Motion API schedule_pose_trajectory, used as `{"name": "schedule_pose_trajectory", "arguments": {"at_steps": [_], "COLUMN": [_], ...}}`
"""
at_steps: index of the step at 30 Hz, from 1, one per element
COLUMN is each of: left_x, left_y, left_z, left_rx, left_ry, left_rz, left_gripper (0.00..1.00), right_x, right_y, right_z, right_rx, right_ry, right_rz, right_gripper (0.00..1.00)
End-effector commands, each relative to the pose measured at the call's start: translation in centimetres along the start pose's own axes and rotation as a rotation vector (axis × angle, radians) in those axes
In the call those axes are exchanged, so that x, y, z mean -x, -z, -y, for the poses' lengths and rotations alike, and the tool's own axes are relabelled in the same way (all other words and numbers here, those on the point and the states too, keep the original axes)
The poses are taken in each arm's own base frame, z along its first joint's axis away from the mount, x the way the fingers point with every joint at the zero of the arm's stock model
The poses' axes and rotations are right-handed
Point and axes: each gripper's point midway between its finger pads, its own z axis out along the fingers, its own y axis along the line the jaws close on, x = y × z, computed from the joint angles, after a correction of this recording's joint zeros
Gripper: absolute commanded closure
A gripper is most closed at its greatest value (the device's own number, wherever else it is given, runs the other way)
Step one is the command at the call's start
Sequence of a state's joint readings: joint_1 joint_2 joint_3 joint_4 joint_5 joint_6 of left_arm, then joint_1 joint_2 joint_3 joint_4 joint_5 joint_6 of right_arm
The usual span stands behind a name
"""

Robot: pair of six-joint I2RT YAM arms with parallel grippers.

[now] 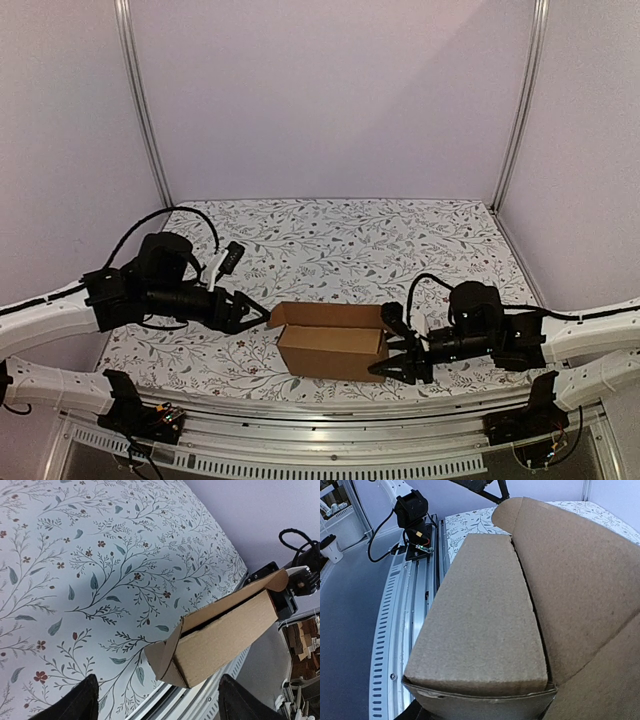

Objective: Fold the paper box

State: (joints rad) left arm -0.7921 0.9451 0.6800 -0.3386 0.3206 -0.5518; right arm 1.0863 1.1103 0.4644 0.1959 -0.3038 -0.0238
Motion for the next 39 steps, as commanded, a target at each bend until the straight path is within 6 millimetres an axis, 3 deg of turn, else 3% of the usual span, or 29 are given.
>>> {"name": "schedule_pose_trajectory", "arguments": {"at_steps": [1,8,17,27,32,35,39], "left_x": [-0.8,-0.7,-1.0,-1.5,-2.4,-2.1,-1.3], "left_y": [-1.5,-2.6,-4.1,-4.6,-5.2,-4.8,-4.1], "left_z": [-0.6,-0.2,0.6,-0.6,-1.8,-2.5,-2.0], "left_rx": [0.095,0.097,0.061,0.132,0.21,0.276,0.274], "left_ry": [-0.064,-0.075,-0.073,-0.083,-0.097,-0.118,-0.131], "left_rz": [-0.045,-0.055,-0.094,-0.12,-0.153,-0.14,-0.115], "left_gripper": [0.2,0.29,0.54,0.73,0.77,0.76,0.72], "right_x": [0.7,-0.6,-1.0,-2.0,-1.9,-1.8,-1.9], "right_y": [-0.3,-0.7,-1.8,-2.9,-3.1,-3.1,-3.0], "right_z": [-1.3,-0.9,-0.6,-0.1,0.0,0.0,0.0], "right_rx": [0.107,0.088,0.095,0.082,0.075,0.075,0.077], "right_ry": [-0.106,-0.141,-0.165,-0.158,-0.147,-0.143,-0.143], "right_rz": [0.061,0.051,0.038,-0.001,-0.001,0.002,0.002], "right_gripper": [0.61,0.61,0.64,0.68,0.69,0.69,0.69]}}
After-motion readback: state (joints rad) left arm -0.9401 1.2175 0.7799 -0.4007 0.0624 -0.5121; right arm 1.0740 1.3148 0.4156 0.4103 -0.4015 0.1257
